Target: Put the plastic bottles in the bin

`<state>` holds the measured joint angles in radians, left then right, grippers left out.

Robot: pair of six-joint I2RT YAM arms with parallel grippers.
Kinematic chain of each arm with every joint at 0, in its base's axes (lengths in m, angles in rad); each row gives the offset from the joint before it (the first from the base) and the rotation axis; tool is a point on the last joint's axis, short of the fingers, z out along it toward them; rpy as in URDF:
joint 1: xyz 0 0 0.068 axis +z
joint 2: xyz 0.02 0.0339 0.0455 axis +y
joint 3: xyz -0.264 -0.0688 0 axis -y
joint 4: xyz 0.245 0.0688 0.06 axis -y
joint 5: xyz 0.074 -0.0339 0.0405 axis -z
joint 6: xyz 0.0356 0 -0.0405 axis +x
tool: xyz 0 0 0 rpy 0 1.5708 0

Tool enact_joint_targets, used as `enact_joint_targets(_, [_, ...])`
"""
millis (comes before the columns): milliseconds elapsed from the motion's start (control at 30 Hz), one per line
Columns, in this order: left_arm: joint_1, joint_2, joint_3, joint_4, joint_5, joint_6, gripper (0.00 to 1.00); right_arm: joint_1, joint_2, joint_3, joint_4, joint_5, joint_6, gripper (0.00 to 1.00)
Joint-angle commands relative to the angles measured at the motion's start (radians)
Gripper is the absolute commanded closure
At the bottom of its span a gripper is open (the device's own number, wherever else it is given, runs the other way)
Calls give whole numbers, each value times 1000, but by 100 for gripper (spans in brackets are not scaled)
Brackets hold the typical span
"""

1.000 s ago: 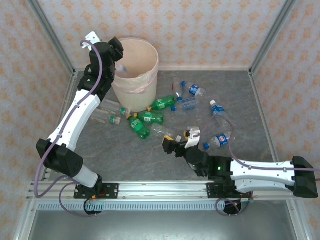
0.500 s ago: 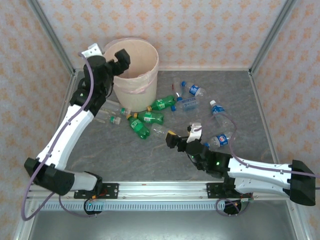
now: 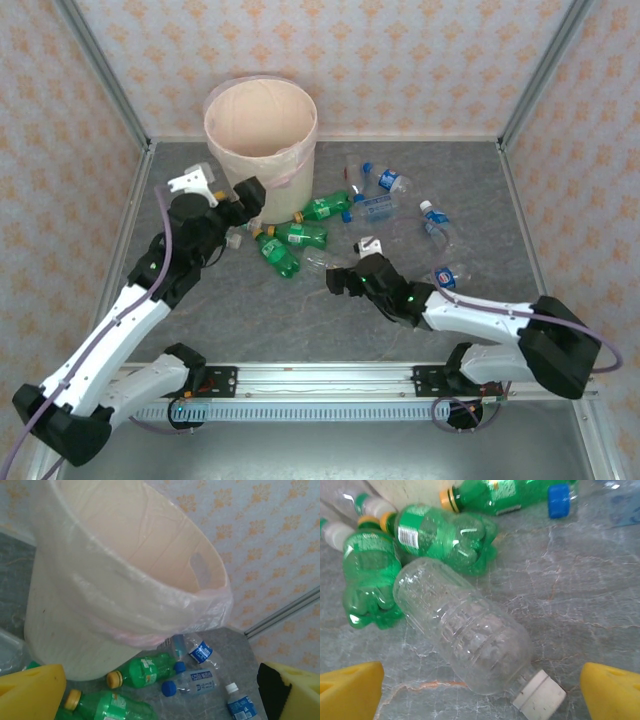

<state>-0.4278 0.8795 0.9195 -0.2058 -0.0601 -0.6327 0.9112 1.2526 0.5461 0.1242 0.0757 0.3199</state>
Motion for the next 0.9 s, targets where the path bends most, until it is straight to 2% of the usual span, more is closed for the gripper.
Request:
enact_joint_targets(0, [-3, -87, -56, -12, -17, -56, 1, -14, 69, 63, -12, -87, -84, 0])
enact_joint_targets(233, [-5, -144, -86, -105, -58, -36, 1, -35, 209, 134, -46, -60, -146, 0])
enact_joint_targets(400, [-4, -157, -96, -104, -48, -39, 1, -38, 269, 152, -82, -107, -183, 0])
enact_joint_targets(567, [-3, -158, -94, -99, -46, -33, 1, -37, 274, 148, -107, -149, -176, 9])
enact_joint_targets(667, [-3, -157, -95, -103, -63, -24, 1, -37, 256, 130, -104, -162, -176, 11])
enact_joint_targets(767, [-5, -157, -96, -96, -57, -25, 1, -37, 258, 122, -107, -167, -174, 18])
enact_joint_targets(867, [-4, -155, -93, -95, -54, -28, 1, -37, 270, 117, -107, -168, -176, 30])
